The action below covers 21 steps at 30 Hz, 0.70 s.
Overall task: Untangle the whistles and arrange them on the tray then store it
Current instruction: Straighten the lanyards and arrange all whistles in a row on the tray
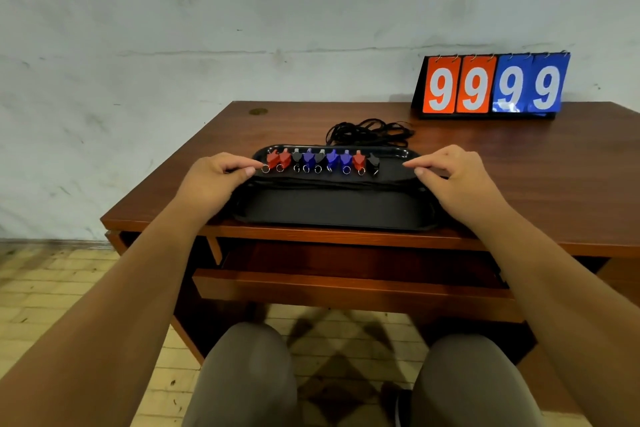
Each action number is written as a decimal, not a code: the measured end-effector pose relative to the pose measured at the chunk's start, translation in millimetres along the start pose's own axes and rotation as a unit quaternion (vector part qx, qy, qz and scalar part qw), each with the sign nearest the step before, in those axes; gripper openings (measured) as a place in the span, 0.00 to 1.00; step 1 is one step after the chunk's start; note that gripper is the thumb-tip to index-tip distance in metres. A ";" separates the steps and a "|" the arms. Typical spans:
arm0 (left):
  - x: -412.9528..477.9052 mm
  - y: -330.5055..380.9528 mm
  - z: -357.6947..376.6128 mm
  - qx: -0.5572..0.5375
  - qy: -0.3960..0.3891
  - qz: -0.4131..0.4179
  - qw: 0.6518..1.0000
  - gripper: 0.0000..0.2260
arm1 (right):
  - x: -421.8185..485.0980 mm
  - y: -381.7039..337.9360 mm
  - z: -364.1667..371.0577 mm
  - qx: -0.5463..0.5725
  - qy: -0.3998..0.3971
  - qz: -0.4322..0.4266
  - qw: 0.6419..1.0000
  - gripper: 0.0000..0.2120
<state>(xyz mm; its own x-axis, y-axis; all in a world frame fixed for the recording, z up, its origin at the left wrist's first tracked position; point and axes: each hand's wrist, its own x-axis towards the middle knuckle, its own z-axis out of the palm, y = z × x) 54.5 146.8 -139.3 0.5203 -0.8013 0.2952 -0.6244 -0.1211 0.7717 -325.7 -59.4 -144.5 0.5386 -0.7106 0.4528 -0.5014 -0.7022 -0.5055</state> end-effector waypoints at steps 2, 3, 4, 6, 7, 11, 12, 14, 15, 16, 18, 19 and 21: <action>-0.9 0.6 -0.5 -0.031 0.017 -0.020 0.999 0.09 | -0.7 -2.1 -0.8 0.020 0.007 0.015 1.000 0.12; -1.3 1.2 -0.4 -0.042 0.027 -0.028 0.998 0.10 | -1.6 -4.1 -1.4 0.032 0.009 0.032 0.999 0.12; -1.6 2.2 0.0 -0.049 0.036 -0.035 0.998 0.11 | -2.3 -5.1 -1.7 0.045 0.012 0.053 0.997 0.12; -2.1 4.6 0.5 -0.054 0.054 -0.046 0.996 0.12 | -2.8 -5.9 -2.0 0.084 0.020 0.103 0.991 0.12; -2.4 5.5 0.7 -0.056 0.062 -0.052 0.995 0.12 | -2.8 -5.8 -2.1 0.101 0.023 0.125 0.987 0.13; -3.8 7.3 0.3 -0.075 0.080 -0.072 0.991 0.13 | -1.6 -7.6 -3.5 0.123 0.026 0.166 0.978 0.14; -4.1 7.0 0.1 -0.080 0.083 -0.075 0.991 0.13 | -1.5 -8.4 -3.6 0.127 0.026 0.172 0.977 0.14; -5.3 8.6 -0.5 -0.082 0.087 -0.080 0.990 0.12 | -1.6 -9.3 -3.8 0.136 0.027 0.182 0.974 0.13; -6.0 10.0 -0.8 -0.082 0.088 -0.082 0.989 0.12 | -2.0 -10.3 -4.0 0.141 0.029 0.187 0.972 0.13; -6.1 10.3 -0.6 -0.081 0.089 -0.083 0.989 0.12 | -2.2 -10.6 -4.2 0.147 0.030 0.191 0.970 0.13; -7.8 13.1 -0.2 -0.074 0.092 -0.080 0.990 0.11 | -1.7 -11.4 -5.2 0.157 0.033 0.195 0.968 0.13; -8.8 14.5 -0.2 -0.067 0.097 -0.077 0.990 0.10 | -1.2 -11.5 -5.6 0.163 0.036 0.198 0.966 0.14; -6.7 16.6 0.0 -0.053 0.105 -0.060 0.991 0.09 | 1.8 -12.0 -8.6 0.189 0.047 0.213 0.957 0.13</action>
<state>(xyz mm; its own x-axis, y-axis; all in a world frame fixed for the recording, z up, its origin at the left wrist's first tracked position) 40.6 150.2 -128.5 0.7035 -0.6442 0.3002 -0.4921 -0.1368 0.8597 -324.6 -52.7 -131.3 0.2671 -0.9423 0.2016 -0.3723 -0.2938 -0.8804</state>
